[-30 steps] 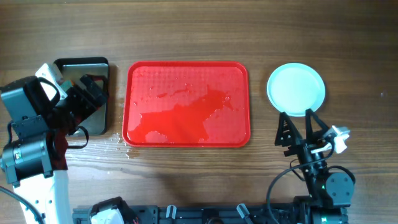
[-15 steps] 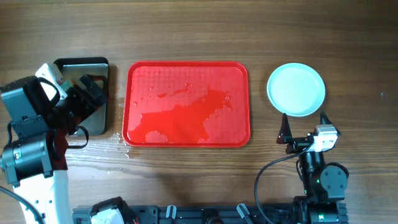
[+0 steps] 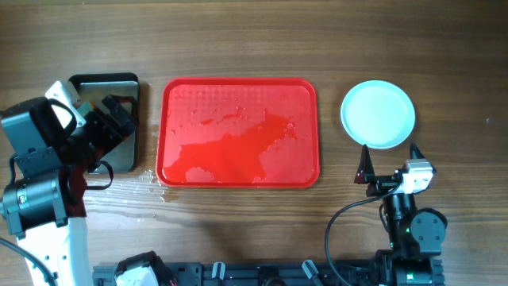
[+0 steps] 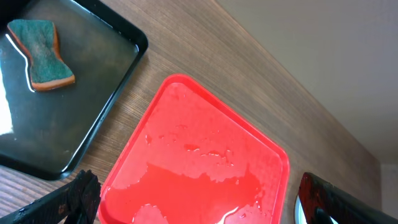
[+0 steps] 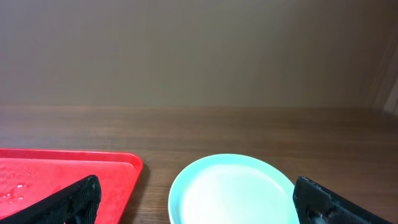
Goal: Clean dirty plates on tray and stack at the side
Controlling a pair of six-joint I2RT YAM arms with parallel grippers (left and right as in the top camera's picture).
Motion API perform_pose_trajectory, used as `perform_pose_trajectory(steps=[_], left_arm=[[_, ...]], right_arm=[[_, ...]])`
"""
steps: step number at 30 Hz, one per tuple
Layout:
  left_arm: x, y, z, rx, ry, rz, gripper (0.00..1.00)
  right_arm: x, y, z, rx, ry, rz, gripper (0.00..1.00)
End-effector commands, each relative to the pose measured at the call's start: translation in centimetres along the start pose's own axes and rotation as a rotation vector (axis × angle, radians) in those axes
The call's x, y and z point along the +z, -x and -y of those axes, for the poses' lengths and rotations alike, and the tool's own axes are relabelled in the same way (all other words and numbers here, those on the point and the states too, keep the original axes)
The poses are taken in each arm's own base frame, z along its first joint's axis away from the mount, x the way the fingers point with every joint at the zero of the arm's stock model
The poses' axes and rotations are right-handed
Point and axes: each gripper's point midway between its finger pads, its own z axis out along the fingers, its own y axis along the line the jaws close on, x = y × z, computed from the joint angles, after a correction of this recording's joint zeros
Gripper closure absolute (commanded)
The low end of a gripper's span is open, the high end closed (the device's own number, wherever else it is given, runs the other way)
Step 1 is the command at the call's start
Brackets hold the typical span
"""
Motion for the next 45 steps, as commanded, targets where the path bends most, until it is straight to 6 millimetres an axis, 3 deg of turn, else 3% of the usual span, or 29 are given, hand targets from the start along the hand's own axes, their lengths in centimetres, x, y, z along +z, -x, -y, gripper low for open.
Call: perform_pose_trajectory(steps=[1,12,13,15,17,19,21,23,29,37,43,45], left_arm=[[0.0,-0.1,0.3,0.007,-0.016,-0.007,0.0],[0.0,-0.1,0.3,0.008,-0.016,-0.007,0.0],[0.1,-0.1,0.1,0.011,-0.004,-0.005,0.0],[-0.5,0.0,-2.3,0.003,0.133,0.033,0.0],[-1.7,-1.7,-3.0,0.007,0.16,0.026,0.0],[-1.7,-3.3,-2.3,0.069,0.102,0.057,0.0],[-0.9,-4.5,-0.9,0.173,0.002,0.113,0.0],[0.1,-7.7,0.3,0.301,-0.194,0.264,0.0],[1.6,-10.5,-0.6,0.373,-0.366,0.471,0.0],[1.8,-10.0,-0.6,0.469,-0.428,0.673,0.0],[2.6,-9.4,-2.3,0.434,-0.344,0.697,0.0],[3.7,-10.0,-3.6,0.423,-0.289,0.646,0.0]], right_arm=[[-0.1,0.2,0.4,0.02,-0.024,0.011,0.0],[-0.1,0.2,0.4,0.019,-0.024,0.011,0.0],[-0.1,0.2,0.4,0.019,-0.024,0.011,0.0],[-0.1,0.2,0.4,0.019,-0.024,0.011,0.0],[-0.1,0.2,0.4,0.019,-0.024,0.011,0.0],[-0.1,0.2,0.4,0.019,-0.024,0.011,0.0],[-0.1,0.2,0.4,0.019,-0.024,0.011,0.0],[-0.1,0.2,0.4,0.019,-0.024,0.011,0.0],[-0.1,0.2,0.4,0.019,-0.024,0.011,0.0],[-0.1,0.2,0.4,0.019,-0.024,0.011,0.0],[-0.1,0.2,0.4,0.019,-0.024,0.011,0.0],[-0.1,0.2,0.4,0.019,-0.024,0.011,0.0]])
